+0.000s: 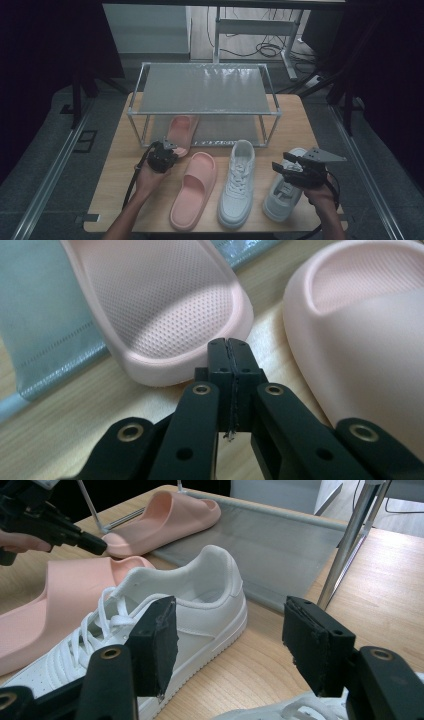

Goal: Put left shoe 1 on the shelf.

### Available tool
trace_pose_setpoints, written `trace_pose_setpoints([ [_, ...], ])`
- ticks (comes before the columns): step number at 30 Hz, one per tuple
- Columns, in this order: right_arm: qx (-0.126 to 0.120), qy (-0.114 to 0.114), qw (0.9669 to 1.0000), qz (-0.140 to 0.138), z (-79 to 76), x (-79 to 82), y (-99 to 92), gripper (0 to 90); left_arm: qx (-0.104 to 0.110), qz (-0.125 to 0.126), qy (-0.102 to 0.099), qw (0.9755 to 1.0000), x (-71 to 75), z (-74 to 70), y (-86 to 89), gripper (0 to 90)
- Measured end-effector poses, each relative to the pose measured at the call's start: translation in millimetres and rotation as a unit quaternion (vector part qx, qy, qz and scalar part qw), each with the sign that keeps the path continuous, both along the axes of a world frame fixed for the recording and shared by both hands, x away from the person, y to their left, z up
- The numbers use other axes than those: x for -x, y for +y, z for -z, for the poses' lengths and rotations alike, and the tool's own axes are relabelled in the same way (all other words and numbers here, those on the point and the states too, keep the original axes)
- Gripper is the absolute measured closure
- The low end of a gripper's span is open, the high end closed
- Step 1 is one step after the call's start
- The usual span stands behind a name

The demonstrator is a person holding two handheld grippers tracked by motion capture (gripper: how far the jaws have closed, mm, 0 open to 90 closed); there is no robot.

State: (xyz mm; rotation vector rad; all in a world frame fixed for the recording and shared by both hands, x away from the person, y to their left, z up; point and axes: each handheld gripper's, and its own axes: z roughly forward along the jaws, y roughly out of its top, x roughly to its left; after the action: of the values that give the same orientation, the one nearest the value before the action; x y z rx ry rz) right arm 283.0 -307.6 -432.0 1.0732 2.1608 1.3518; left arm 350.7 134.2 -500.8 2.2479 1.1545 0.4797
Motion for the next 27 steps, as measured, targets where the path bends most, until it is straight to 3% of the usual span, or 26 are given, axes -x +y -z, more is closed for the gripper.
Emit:
trace_pose_setpoints([
  [14,0.0,0.0,1.0,0.0,0.2,-0.3,-0.1,39.3,-0.011,-0.011,-0.005,0.9999,-24.6,1.7,-12.5,90.0],
  [27,0.0,0.0,1.0,0.001,0.5,-0.7,-0.6,39.3,0.012,-0.026,-0.007,0.9996,-44.0,4.8,-19.7,89.9],
])
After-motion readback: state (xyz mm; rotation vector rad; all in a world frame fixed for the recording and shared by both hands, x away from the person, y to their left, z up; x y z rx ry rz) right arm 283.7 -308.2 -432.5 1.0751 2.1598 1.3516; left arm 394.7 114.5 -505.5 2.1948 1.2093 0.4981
